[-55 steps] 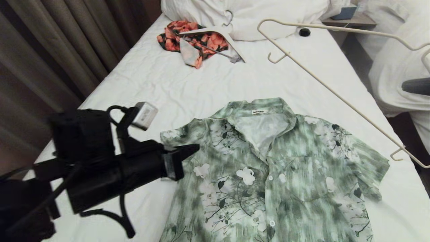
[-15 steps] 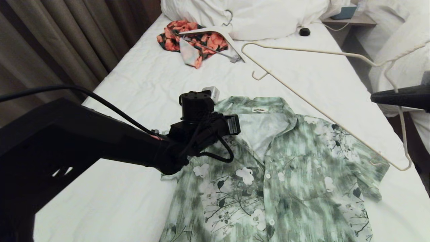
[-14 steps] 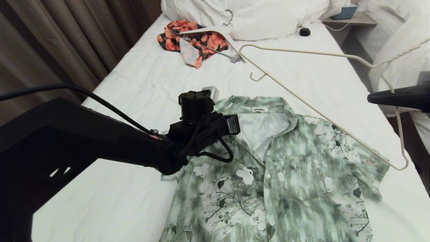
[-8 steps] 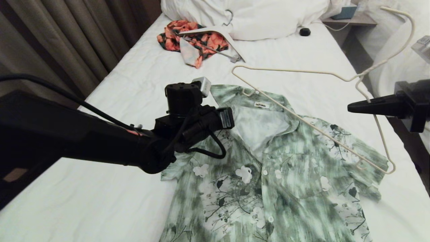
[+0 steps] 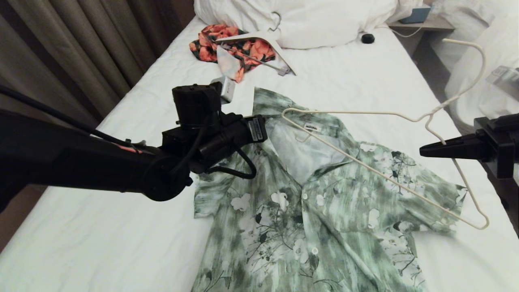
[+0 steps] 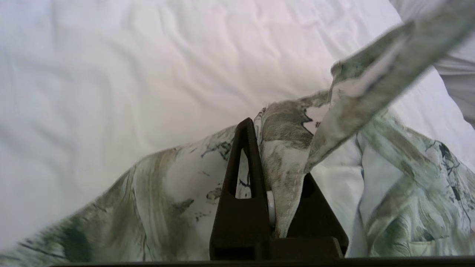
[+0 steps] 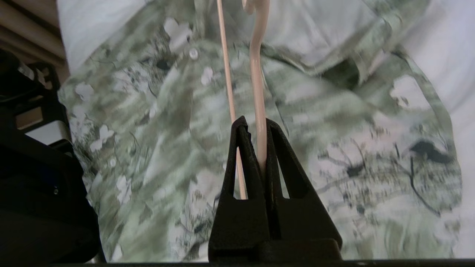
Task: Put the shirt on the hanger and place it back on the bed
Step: Hook one side of the shirt onto the hanger
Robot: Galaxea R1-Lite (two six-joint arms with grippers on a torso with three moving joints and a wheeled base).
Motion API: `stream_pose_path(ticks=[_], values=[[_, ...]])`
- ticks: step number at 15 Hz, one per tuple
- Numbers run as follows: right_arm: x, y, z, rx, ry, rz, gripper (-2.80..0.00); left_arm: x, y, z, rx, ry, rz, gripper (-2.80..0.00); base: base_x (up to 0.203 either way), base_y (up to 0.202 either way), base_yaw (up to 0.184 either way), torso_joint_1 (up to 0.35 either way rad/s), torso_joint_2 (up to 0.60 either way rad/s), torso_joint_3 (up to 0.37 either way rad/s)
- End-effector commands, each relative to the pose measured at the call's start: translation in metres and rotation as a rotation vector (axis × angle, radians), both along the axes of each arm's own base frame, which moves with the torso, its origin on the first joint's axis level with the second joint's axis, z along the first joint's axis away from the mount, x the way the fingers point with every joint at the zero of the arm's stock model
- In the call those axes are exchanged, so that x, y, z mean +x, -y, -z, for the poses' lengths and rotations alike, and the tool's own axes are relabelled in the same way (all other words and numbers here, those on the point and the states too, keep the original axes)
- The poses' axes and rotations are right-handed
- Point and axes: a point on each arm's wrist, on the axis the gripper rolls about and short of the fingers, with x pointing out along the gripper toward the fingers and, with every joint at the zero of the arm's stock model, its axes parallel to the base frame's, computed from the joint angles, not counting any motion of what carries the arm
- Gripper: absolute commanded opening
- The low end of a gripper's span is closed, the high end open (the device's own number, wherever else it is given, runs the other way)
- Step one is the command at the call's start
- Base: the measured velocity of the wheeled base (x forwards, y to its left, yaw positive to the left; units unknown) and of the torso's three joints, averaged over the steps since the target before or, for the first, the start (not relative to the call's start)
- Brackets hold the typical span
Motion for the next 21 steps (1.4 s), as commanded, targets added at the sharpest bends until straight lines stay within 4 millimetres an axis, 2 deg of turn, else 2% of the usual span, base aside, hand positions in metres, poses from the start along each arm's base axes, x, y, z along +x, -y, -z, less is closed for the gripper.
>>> stream_pose_path(ticks=[1, 6, 10, 14, 18, 21], values=[[-0.005, 0.000, -0.002, -0.007, 0.007, 0.003, -2.80, -0.002, -0.005, -0.009, -0.005, 0.019, -0.008, -2.80, 0.000, 0.000, 0.000, 0.000, 0.00, 0.000], [-0.005, -0.001, 0.005, -0.035, -0.033, 0.024, -2.80, -0.011, -0.011, -0.025, -0.019, 0.044, -0.011, -2.80, 0.000, 0.000, 0.000, 0.000, 0.00, 0.000], [0.011, -0.019, 0.018, -0.060, -0.072, -0.026, -2.80, -0.015, -0.011, -0.030, -0.015, 0.038, -0.001, -2.80, 0.000, 0.000, 0.000, 0.000, 0.00, 0.000], [0.033, -0.032, 0.029, -0.066, -0.071, -0.057, -2.80, -0.031, 0.002, -0.036, -0.018, 0.034, 0.053, -2.80, 0.000, 0.000, 0.000, 0.000, 0.00, 0.000], [0.041, -0.047, 0.027, -0.054, -0.077, -0.097, -2.80, -0.061, 0.023, -0.049, -0.035, 0.049, 0.148, -2.80, 0.000, 0.000, 0.000, 0.000, 0.00, 0.000], [0.047, -0.055, 0.022, -0.048, -0.065, -0.117, -2.80, -0.076, 0.035, -0.061, -0.044, 0.057, 0.175, -2.80, 0.000, 0.000, 0.000, 0.000, 0.00, 0.000]])
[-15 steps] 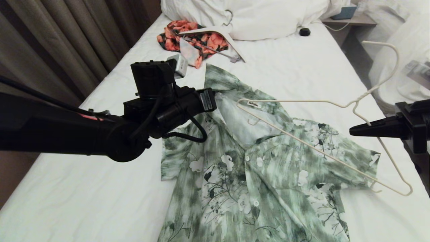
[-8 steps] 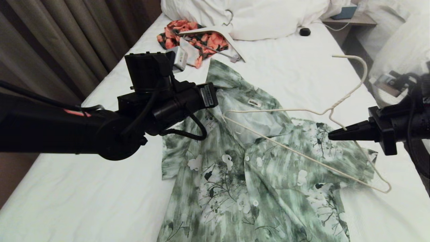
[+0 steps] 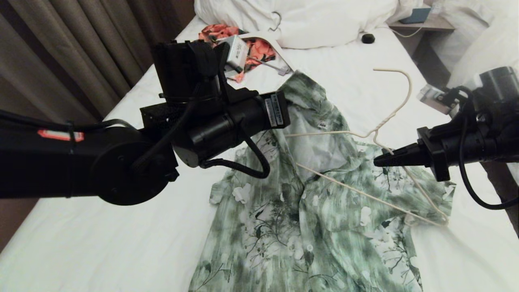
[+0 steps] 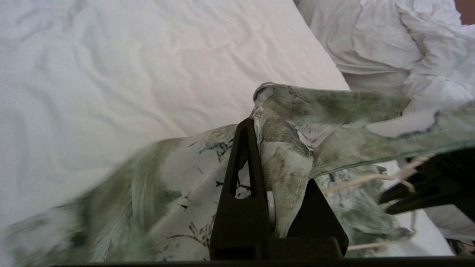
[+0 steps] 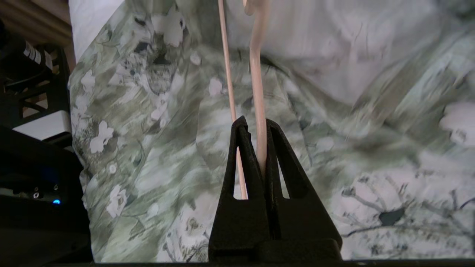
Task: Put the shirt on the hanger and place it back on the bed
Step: Hook one side of the shirt onto the hanger
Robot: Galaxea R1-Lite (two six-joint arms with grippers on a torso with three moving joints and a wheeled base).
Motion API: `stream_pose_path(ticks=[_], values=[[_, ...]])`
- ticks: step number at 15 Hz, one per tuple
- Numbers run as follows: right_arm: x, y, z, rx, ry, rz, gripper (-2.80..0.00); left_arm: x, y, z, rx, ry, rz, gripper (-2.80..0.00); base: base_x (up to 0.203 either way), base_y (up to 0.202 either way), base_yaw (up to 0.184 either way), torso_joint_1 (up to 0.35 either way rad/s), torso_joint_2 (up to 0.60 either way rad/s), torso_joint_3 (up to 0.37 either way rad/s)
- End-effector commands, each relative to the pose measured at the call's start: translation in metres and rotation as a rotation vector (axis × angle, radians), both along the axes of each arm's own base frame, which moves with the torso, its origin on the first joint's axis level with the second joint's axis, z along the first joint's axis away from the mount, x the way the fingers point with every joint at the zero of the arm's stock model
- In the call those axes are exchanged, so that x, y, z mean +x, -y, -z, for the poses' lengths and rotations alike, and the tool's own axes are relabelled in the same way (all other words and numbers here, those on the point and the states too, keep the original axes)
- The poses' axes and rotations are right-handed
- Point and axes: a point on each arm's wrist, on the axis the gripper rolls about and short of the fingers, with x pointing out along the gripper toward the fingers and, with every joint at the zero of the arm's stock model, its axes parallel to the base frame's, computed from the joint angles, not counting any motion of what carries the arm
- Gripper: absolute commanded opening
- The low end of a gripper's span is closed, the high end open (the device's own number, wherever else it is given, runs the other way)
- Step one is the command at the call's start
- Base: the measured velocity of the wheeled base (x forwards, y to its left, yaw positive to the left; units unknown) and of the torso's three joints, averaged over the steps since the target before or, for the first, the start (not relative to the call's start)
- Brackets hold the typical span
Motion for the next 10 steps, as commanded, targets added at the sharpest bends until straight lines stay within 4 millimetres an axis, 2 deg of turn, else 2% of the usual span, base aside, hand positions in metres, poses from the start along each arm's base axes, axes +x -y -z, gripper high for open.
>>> stream_pose_path(ticks=[1, 4, 7, 10], values=[[0.004, -0.003, -0.003, 0.007, 0.009, -0.012, -2.80, -0.012, 0.008, -0.010, -0.009, 0.006, 0.018, -2.80, 0.000, 0.000, 0.000, 0.000, 0.00, 0.000], [0.003, -0.011, -0.013, 0.025, 0.024, -0.031, -2.80, -0.025, 0.022, -0.016, 0.003, -0.007, 0.051, -2.80, 0.000, 0.000, 0.000, 0.000, 0.00, 0.000], [0.000, -0.021, -0.014, 0.028, 0.026, -0.067, -2.80, -0.038, 0.035, -0.026, -0.003, -0.005, 0.072, -2.80, 0.000, 0.000, 0.000, 0.000, 0.00, 0.000], [-0.001, -0.024, -0.023, 0.054, 0.058, -0.061, -2.80, -0.052, 0.046, -0.024, -0.002, -0.050, 0.120, -2.80, 0.000, 0.000, 0.000, 0.000, 0.00, 0.000]])
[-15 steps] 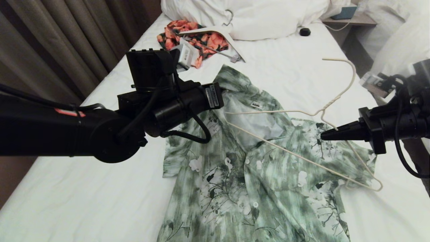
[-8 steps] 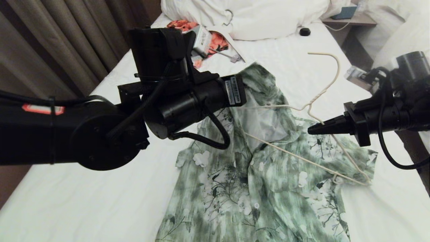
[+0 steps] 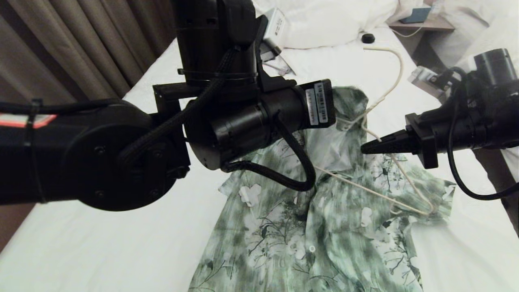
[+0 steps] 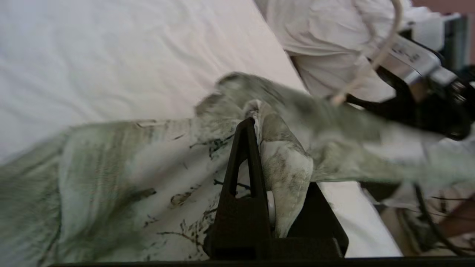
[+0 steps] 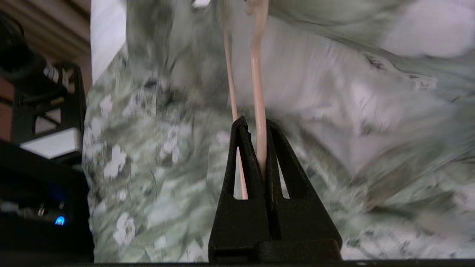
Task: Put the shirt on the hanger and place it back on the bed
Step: Hook one side of the shirt onto the hanger
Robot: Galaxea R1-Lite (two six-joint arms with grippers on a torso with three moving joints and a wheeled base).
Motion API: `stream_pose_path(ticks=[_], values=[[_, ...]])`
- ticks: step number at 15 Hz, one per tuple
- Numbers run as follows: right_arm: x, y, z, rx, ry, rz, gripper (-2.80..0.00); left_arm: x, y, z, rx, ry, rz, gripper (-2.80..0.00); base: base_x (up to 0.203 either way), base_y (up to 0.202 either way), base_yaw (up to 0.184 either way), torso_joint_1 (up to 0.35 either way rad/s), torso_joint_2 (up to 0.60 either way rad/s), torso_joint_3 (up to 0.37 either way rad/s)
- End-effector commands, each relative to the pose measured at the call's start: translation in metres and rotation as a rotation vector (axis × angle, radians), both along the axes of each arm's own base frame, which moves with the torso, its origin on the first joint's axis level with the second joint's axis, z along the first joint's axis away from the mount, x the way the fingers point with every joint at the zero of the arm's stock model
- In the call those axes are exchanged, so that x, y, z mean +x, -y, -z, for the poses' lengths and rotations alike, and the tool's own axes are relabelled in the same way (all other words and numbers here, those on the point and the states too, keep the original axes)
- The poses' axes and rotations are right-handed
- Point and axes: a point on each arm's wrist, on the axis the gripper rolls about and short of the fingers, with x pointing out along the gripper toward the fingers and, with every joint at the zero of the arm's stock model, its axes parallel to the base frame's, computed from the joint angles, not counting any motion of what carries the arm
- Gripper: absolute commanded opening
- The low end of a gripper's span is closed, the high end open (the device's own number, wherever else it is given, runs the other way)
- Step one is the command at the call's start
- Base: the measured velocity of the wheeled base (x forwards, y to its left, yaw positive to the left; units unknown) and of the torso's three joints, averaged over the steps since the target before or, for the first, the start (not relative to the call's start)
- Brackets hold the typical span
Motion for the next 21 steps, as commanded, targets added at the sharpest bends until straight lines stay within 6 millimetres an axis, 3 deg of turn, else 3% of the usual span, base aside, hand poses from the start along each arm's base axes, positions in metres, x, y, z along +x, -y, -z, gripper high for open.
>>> stream_pose_path(ticks=[1, 8, 11, 15, 19, 20, 21], values=[[-0.003, -0.002, -0.006, 0.017, 0.027, -0.013, -2.80, -0.011, 0.009, 0.000, -0.010, -0.009, 0.036, -2.80, 0.000, 0.000, 0.000, 0.000, 0.00, 0.000], [-0.022, -0.012, -0.024, 0.073, 0.035, -0.057, -2.80, -0.038, 0.038, -0.002, 0.012, -0.039, 0.126, -2.80, 0.000, 0.000, 0.000, 0.000, 0.00, 0.000], [-0.034, -0.009, -0.028, 0.093, 0.046, -0.090, -2.80, -0.042, 0.048, 0.012, 0.054, -0.070, 0.150, -2.80, 0.000, 0.000, 0.000, 0.000, 0.00, 0.000], [-0.037, -0.008, -0.031, 0.094, 0.056, -0.088, -2.80, -0.069, 0.061, 0.011, 0.053, -0.074, 0.224, -2.80, 0.000, 0.000, 0.000, 0.000, 0.00, 0.000], [-0.041, -0.007, -0.034, 0.096, 0.068, -0.090, -2.80, -0.075, 0.061, 0.012, 0.079, -0.076, 0.215, -2.80, 0.000, 0.000, 0.000, 0.000, 0.00, 0.000], [-0.041, -0.007, -0.034, 0.096, 0.070, -0.092, -2.80, -0.076, 0.061, 0.012, 0.085, -0.079, 0.215, 0.00, 0.000, 0.000, 0.000, 0.000, 0.00, 0.000], [-0.042, -0.007, -0.035, 0.098, 0.074, -0.094, -2.80, -0.076, 0.060, 0.012, 0.086, -0.079, 0.215, 0.00, 0.000, 0.000, 0.000, 0.000, 0.00, 0.000]])
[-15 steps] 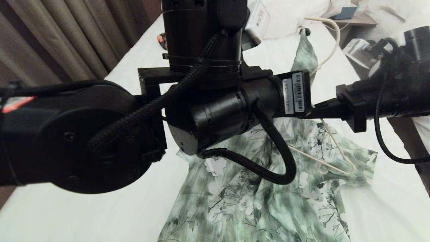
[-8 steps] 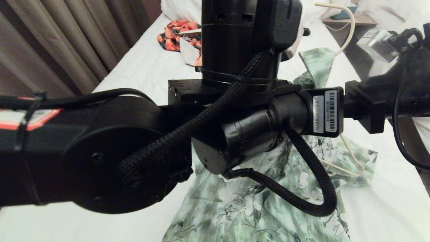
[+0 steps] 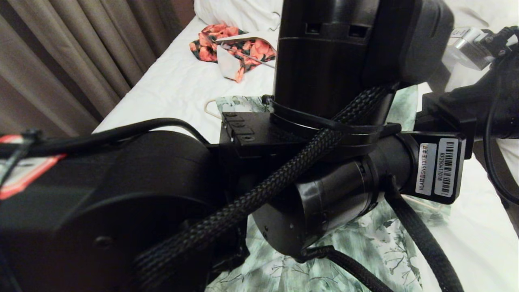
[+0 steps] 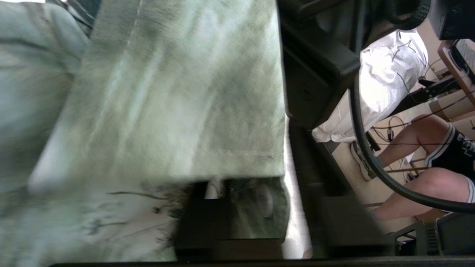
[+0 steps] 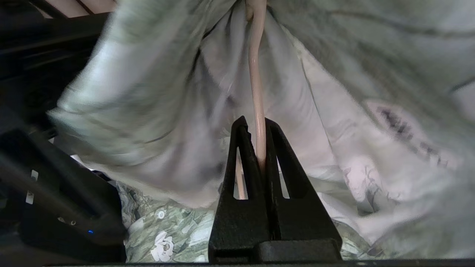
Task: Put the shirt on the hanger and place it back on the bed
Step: Hook one side of the shirt onto the hanger
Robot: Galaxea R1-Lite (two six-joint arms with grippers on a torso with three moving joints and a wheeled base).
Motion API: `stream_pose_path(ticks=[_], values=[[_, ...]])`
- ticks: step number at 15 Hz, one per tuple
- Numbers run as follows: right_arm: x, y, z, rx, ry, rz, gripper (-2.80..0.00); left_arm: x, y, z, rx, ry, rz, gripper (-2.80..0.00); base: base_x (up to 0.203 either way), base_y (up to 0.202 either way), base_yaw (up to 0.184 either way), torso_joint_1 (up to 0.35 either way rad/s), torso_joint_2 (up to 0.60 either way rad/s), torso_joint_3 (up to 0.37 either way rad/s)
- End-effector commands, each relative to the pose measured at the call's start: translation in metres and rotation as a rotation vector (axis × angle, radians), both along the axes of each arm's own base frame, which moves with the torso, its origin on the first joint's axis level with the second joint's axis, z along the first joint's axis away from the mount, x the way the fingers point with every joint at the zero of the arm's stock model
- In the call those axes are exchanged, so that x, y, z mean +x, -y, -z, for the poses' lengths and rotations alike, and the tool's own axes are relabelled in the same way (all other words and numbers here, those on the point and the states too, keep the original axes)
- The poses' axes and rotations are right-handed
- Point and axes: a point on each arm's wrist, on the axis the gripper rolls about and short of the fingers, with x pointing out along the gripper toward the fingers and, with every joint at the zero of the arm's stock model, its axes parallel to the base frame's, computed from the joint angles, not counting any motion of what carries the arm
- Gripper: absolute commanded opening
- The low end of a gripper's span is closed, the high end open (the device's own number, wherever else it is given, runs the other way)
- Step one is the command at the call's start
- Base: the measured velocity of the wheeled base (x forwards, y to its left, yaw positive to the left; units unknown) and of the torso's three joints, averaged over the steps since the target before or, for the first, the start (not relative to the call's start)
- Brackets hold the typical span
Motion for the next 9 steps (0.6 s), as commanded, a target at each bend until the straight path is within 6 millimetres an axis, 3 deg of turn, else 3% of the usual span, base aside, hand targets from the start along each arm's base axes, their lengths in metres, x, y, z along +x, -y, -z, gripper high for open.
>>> stream_pose_path(ticks=[1, 3, 6, 9], values=[[-0.003, 0.000, -0.002, 0.002, 0.012, -0.012, -2.80, 0.000, -0.001, 0.000, -0.001, 0.000, -0.002, 0.00, 0.000, 0.000, 0.000, 0.000, 0.00, 0.000], [-0.004, -0.002, -0.002, 0.003, 0.014, -0.018, -2.80, -0.003, -0.007, 0.003, 0.034, -0.003, -0.002, 0.00, 0.000, 0.000, 0.000, 0.000, 0.00, 0.000], [-0.003, 0.000, -0.005, 0.005, 0.022, -0.010, -2.80, -0.022, -0.027, 0.003, 0.121, -0.022, 0.026, 0.00, 0.000, 0.000, 0.000, 0.000, 0.00, 0.000], [-0.007, 0.003, -0.009, 0.010, 0.039, -0.005, -2.80, -0.040, -0.041, 0.030, 0.244, -0.053, 0.019, 0.00, 0.000, 0.000, 0.000, 0.000, 0.00, 0.000]])
